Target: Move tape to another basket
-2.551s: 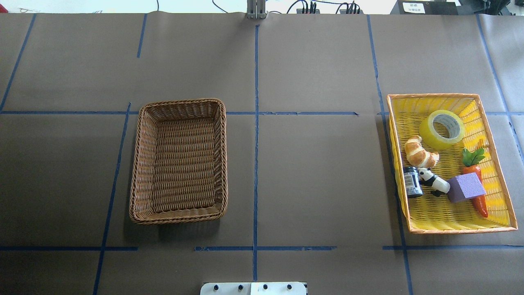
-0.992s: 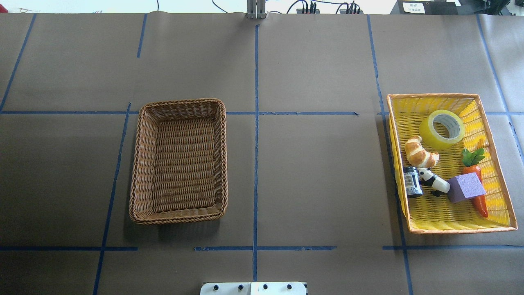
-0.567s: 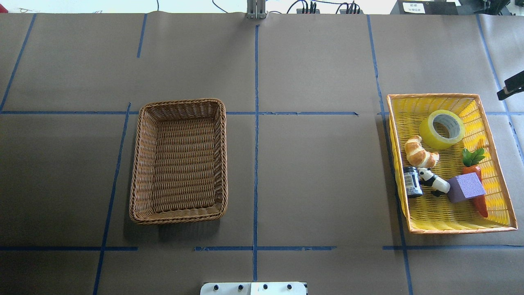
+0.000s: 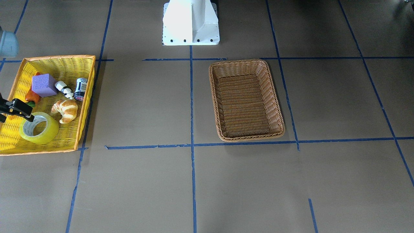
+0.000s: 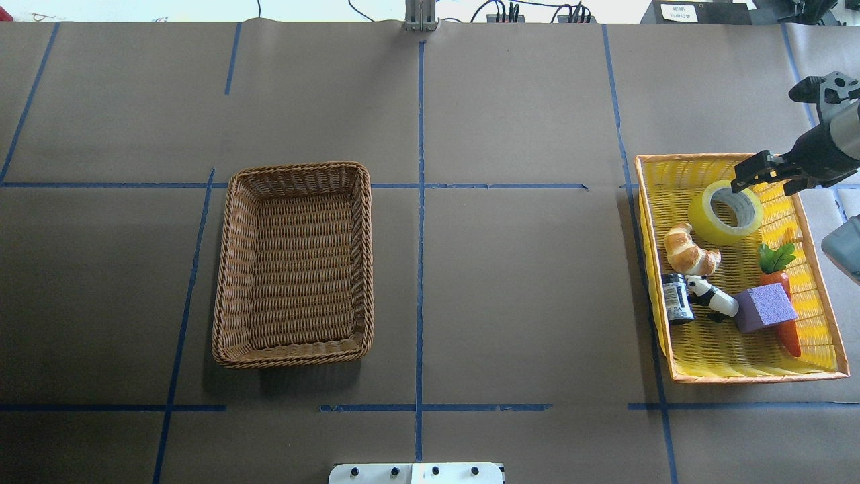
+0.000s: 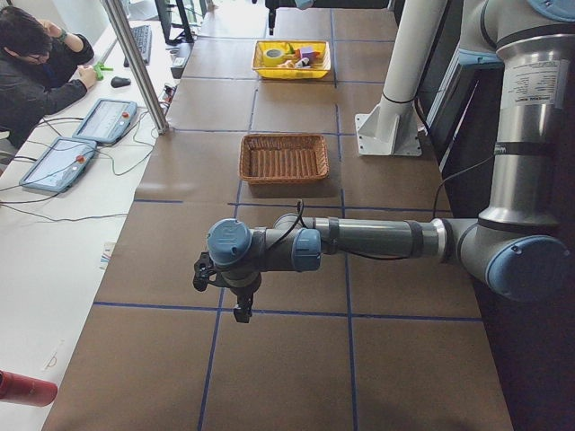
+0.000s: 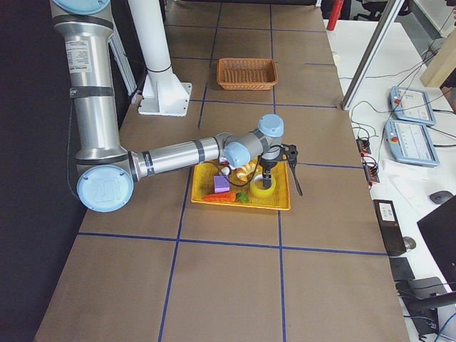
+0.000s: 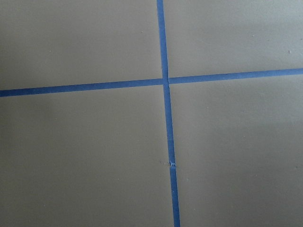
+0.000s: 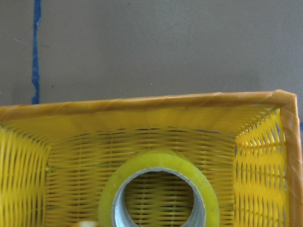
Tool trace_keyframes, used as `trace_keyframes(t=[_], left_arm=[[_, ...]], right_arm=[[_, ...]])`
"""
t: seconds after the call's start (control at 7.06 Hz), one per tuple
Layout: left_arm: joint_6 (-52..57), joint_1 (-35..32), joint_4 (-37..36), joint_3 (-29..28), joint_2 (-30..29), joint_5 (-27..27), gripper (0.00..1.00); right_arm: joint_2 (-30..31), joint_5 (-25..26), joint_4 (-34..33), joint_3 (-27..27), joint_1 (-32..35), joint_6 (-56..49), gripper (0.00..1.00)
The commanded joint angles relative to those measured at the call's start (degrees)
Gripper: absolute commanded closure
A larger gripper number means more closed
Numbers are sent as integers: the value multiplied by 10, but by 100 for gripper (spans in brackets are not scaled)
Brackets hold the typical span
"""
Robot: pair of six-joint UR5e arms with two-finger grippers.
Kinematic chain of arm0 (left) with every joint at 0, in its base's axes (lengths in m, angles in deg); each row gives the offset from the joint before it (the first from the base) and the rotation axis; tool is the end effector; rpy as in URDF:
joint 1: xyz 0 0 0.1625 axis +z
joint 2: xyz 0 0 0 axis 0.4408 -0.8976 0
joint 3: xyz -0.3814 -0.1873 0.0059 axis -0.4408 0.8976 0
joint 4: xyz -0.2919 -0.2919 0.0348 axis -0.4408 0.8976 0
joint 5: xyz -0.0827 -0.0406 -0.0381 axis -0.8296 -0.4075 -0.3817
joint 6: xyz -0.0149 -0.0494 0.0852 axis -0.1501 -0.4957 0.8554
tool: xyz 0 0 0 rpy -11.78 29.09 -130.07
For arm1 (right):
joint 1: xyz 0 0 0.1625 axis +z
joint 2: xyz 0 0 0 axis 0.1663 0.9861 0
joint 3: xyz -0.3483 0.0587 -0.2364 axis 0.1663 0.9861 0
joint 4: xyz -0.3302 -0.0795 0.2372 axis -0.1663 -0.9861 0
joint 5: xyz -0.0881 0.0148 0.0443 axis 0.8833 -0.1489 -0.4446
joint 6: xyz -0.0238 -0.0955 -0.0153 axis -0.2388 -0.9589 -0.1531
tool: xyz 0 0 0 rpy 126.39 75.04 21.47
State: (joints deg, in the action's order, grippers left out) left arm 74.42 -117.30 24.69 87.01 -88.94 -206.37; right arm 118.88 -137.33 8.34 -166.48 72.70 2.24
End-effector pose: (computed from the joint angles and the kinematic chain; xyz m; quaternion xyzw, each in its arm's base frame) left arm -0.0683 -0.4865 0.6493 0.0143 0.4117 0.0383 0.9104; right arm -0.1827 -0.5217 0.5348 0.0265 -0.3926 0.0323 0.9188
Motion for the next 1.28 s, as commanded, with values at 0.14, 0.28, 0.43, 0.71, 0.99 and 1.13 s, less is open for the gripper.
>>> trace_keyframes(t=[0.14,0.28,0.43,0.71,0.99,1.13], left_arm=[[0,0,0,0,4,-1,0],[0,1,3,1,8,-1,0],[0,1,4,1,8,-1,0],[0,0,3,6,8,-1,0],[0,0,-1,15,9,-1,0],[0,0,-1,15,9,-1,0]], right_arm=[[-9,20,10,49,-22,4,0],[-17,20,10,69,-27,4,0],[-27,20,10,90,-31,3,0],[-27,20,10,98,-32,4,3],[-28,17,11,95,-32,-8,85],[-26,19,11,97,-31,-13,98]])
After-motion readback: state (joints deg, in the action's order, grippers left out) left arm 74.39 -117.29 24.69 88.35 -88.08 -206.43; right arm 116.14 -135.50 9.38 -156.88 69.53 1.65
